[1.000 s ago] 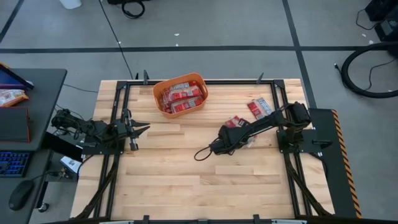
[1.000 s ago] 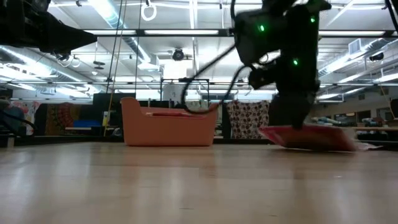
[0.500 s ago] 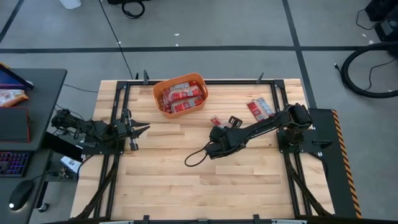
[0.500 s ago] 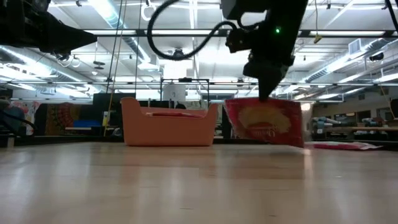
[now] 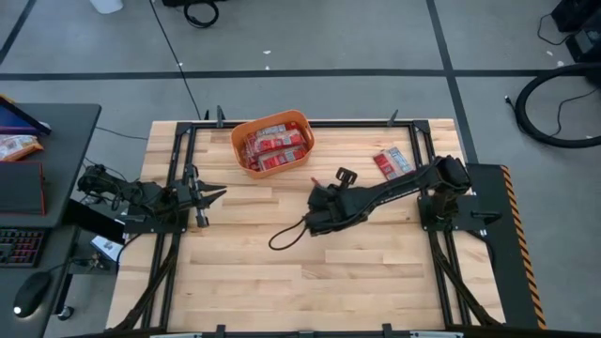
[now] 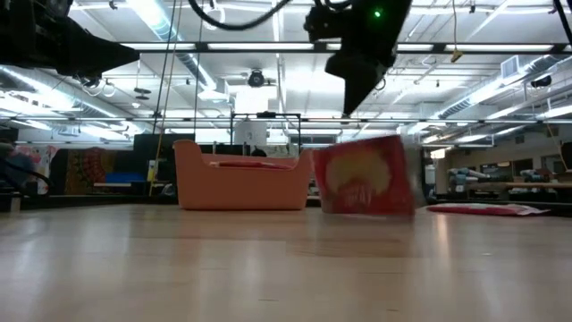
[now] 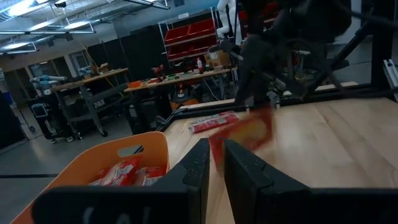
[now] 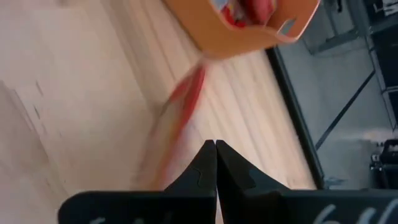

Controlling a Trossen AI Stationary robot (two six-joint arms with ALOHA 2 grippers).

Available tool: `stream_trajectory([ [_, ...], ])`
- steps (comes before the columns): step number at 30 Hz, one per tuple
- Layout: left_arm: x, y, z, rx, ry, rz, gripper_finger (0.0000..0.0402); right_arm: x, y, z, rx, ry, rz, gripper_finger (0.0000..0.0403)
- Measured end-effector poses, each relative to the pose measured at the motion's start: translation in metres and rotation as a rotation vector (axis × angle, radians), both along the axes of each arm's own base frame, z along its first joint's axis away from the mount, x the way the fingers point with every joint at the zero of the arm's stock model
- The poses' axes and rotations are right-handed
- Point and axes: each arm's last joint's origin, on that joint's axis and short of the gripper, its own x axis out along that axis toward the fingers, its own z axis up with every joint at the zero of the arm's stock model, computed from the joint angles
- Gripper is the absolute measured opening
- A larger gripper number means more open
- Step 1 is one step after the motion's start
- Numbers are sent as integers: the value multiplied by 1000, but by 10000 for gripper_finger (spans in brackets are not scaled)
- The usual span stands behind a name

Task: Sort popcorn bags into baskets
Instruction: Put the red popcorn bag into the orange bin

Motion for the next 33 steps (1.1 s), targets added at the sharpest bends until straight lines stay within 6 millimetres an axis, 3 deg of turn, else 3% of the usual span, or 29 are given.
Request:
stream_trajectory([
  [6,0,0,0,0,0,0,50,9,-7,17,-15,-34,29,0],
  [10,0,0,0,1,0,0,50,19,-15,14,176,-99,16,12],
  [17,0,0,0,0,0,0,50,27,-14,-19,398,-142,106,77],
  [21,0,0,0,1,0,0,50,24,-18,-37,504,-161,62,106],
  [28,0,0,0,1,1,0,50,7,-29,-67,527,-122,-90,152],
  [33,0,0,0,1,1,0,50,6,-40,-81,529,-169,-112,185],
])
